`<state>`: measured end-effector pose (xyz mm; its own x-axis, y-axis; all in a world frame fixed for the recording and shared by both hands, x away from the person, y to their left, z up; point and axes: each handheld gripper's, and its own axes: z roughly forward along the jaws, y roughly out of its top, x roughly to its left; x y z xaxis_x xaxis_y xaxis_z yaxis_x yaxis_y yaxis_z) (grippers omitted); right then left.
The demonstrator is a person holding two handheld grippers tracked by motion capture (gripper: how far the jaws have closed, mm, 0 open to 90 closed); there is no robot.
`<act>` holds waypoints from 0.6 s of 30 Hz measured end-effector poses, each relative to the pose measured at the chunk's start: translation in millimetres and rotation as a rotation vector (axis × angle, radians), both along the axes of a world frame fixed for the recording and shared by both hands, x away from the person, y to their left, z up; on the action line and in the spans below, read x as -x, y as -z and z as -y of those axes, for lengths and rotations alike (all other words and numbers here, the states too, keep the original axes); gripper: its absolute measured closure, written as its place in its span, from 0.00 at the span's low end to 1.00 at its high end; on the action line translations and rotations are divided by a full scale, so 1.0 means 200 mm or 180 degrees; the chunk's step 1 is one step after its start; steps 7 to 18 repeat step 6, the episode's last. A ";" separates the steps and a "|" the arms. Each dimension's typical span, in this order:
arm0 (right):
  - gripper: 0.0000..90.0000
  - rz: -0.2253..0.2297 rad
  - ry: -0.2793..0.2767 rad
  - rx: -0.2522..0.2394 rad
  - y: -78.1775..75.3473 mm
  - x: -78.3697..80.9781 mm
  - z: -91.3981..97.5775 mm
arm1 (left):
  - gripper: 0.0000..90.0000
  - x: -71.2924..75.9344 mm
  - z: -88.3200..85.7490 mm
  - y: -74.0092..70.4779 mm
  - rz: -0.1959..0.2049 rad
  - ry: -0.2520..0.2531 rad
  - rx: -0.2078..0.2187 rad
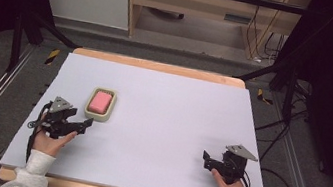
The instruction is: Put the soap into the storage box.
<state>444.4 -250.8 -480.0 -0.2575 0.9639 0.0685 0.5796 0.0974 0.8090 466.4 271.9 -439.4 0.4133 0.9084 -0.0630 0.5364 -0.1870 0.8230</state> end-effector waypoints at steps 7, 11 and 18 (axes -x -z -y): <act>0.06 -0.0030 -0.0010 0.0004 0.00 0.00 0.00 | 0.28 0.03 -0.08 0.05 -0.0057 -0.0138 0.0029; 0.06 -0.0030 -0.0010 0.0004 0.00 0.00 0.00 | 0.28 0.03 -0.08 0.05 -0.0057 -0.0138 0.0029; 0.06 -0.0030 -0.0010 0.0004 0.00 0.00 0.00 | 0.28 0.03 -0.08 0.05 -0.0057 -0.0138 0.0029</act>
